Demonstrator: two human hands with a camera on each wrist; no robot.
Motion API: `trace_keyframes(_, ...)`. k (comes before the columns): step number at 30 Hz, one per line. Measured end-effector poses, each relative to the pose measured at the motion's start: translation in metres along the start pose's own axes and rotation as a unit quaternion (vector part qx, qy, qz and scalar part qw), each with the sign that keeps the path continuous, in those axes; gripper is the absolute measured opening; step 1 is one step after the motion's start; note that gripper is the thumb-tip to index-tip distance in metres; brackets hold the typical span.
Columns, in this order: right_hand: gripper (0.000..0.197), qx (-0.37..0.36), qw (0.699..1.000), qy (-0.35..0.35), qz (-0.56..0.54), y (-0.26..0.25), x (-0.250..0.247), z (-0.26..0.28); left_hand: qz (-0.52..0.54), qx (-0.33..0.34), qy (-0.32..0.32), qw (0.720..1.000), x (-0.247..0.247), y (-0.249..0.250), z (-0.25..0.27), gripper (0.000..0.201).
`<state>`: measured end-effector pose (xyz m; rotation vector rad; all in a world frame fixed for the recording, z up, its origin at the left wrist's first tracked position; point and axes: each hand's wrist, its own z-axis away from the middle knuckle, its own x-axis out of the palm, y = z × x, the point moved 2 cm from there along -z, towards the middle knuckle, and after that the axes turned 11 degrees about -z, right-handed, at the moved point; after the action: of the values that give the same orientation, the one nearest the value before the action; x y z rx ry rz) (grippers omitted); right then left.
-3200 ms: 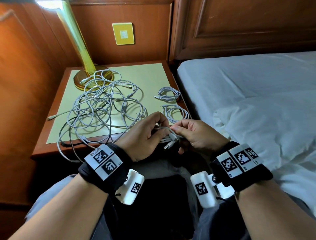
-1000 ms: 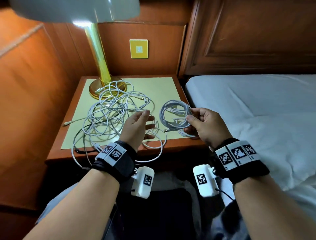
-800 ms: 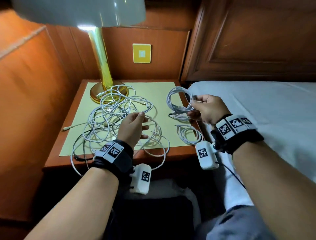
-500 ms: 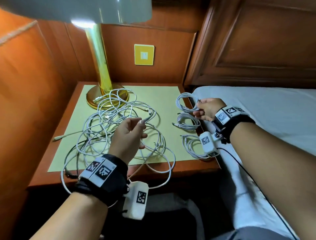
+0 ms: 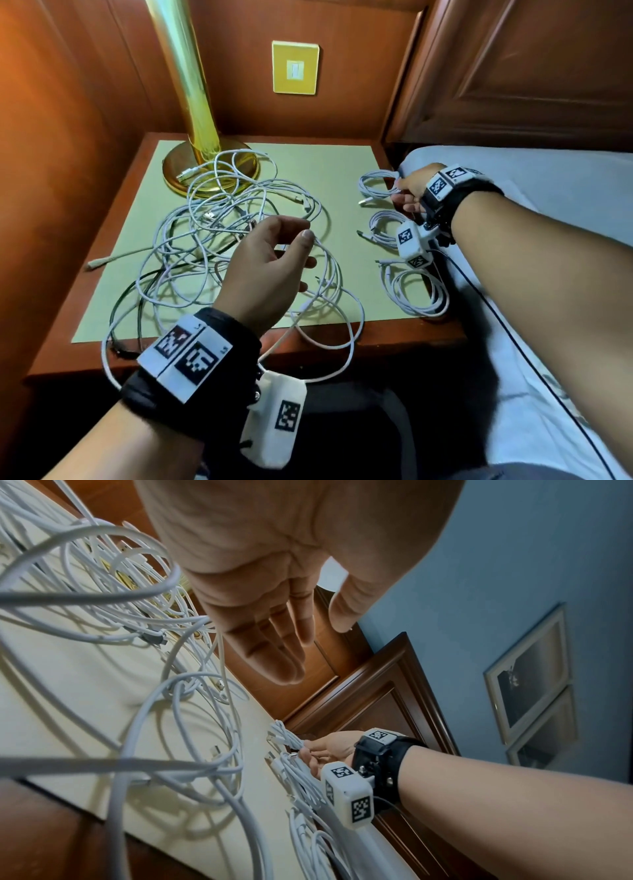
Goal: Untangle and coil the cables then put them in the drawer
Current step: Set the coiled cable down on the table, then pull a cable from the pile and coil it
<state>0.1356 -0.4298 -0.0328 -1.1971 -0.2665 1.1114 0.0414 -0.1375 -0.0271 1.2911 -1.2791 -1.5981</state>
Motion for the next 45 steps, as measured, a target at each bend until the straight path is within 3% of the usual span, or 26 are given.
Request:
trace_keyframes(9,0.029,-0.017,0.999,0.027,0.037,0.007,-0.015,0.007,-0.014,0.012,0.004,1.000,0.000,0.000,0.005,0.013)
trace_keyframes(15,0.022,-0.081,0.995,0.050,0.017,0.000,-0.033,0.032,-0.020,0.019,0.018,0.999,-0.017,0.000,0.007,0.009)
trace_keyframes(20,0.013,-0.120,0.992,-0.005,0.027,-0.007,-0.042,0.098,-0.053,0.021,0.035,0.998,-0.037,0.001,0.020,0.013)
trace_keyframes(25,0.011,-0.202,0.977,-0.045,0.056,0.005,-0.045,0.193,-0.144,0.038,0.071,0.986,-0.058,0.002,0.049,0.007)
trace_keyframes(34,0.009,-0.164,0.978,-0.118,0.057,0.086,0.000,0.302,-0.276,0.046,0.054,0.958,-0.080,-0.017,0.116,0.010)
trace_keyframes(38,0.003,-0.157,0.975,-0.149,0.058,0.106,0.025,0.311,-0.319,0.043,0.026,0.947,-0.087,-0.028,0.135,0.007)
trace_keyframes(41,0.008,-0.176,0.967,-0.174,0.065,0.103,0.044,0.311,-0.332,0.020,0.015,0.943,-0.097,-0.036,0.135,0.016)
trace_keyframes(45,0.013,-0.182,0.957,-0.204,0.097,0.094,0.073,0.302,-0.335,-0.006,0.045,0.941,-0.112,-0.040,0.118,0.021)
